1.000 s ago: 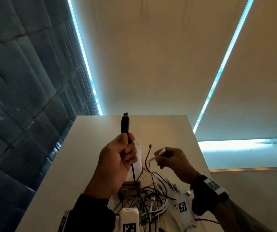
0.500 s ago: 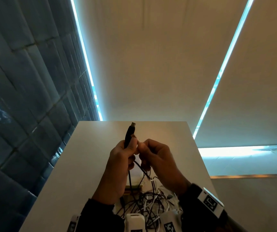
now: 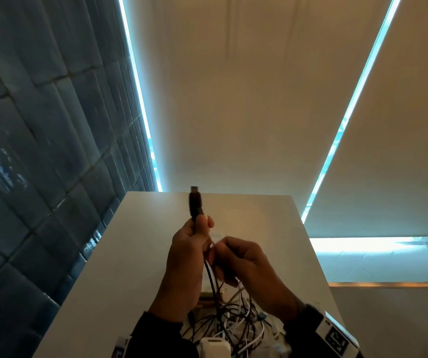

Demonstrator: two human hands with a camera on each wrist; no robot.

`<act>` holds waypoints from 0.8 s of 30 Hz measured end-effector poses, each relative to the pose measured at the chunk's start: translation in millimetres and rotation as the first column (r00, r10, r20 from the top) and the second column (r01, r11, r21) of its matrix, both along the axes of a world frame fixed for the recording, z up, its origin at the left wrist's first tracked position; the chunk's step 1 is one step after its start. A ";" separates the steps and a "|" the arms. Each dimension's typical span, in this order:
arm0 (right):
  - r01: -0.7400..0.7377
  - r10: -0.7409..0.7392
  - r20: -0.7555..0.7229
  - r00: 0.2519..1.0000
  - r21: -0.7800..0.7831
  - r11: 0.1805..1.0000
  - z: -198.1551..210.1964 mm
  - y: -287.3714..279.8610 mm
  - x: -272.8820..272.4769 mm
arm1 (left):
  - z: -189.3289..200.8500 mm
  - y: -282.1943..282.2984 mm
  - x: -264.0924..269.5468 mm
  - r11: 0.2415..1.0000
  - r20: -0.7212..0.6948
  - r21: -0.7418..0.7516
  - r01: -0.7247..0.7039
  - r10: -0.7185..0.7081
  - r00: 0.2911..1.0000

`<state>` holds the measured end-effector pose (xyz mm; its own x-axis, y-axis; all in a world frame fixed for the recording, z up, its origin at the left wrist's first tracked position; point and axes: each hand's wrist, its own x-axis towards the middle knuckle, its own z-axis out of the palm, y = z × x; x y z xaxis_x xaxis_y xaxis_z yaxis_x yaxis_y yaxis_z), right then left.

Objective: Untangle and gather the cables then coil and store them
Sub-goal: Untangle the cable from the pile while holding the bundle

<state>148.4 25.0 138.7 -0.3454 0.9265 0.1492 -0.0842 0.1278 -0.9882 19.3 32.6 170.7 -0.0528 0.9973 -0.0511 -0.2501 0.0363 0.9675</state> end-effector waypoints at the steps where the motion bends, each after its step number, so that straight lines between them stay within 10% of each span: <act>1: -0.015 0.015 0.046 0.999 -0.006 1.000 -1.8 -1.4 0.9 | 0.7 0.7 -1.4 1.000 0.011 0.003 -0.027 0.027 1.000; 10: 0.018 -0.018 -0.009 1.000 0.016 1.000 1.3 -1.8 -4.5 | -0.1 -6.4 4.4 0.995 -0.167 0.094 0.013 0.003 0.986; 17: -0.019 0.017 0.257 0.966 0.005 1.000 -33.6 7.5 0.6 | 13.6 -1.9 -10.4 0.996 0.073 0.083 0.030 -0.037 0.997; 24: 0.061 -0.085 0.444 0.892 0.067 0.996 -82.9 18.9 8.9 | 18.8 -2.4 -23.7 0.996 0.001 0.088 0.027 -0.027 1.000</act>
<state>157.3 43.9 55.8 -0.3182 0.9471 0.0420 0.3749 0.1664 -0.9120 -4.3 30.2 189.5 -0.0255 0.9990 0.0371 -0.2518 -0.0423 0.9668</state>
